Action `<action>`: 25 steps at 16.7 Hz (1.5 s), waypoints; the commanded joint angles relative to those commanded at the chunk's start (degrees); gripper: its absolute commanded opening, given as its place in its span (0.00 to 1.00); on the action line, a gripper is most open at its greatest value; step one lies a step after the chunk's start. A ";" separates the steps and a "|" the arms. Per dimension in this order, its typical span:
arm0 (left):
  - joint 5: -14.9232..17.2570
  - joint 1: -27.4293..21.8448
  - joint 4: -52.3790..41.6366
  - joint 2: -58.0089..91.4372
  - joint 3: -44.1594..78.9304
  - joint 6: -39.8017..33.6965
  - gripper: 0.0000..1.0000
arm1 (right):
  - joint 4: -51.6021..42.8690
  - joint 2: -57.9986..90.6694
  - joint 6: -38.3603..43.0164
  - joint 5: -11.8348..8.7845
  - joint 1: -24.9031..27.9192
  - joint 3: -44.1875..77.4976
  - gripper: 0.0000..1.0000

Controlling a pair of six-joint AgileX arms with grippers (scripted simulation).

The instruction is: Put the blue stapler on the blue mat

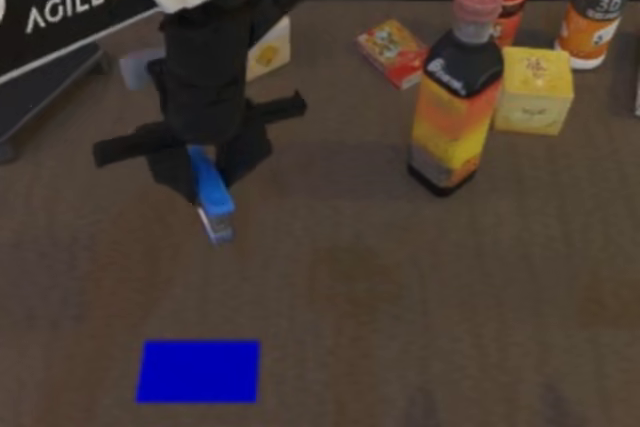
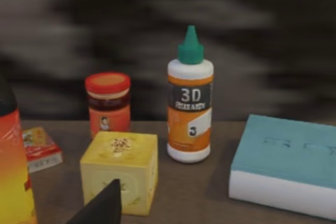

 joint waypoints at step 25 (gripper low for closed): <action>5.44 -1.41 14.93 -22.29 -33.81 -67.63 0.00 | 0.00 0.00 0.00 0.00 0.00 0.00 1.00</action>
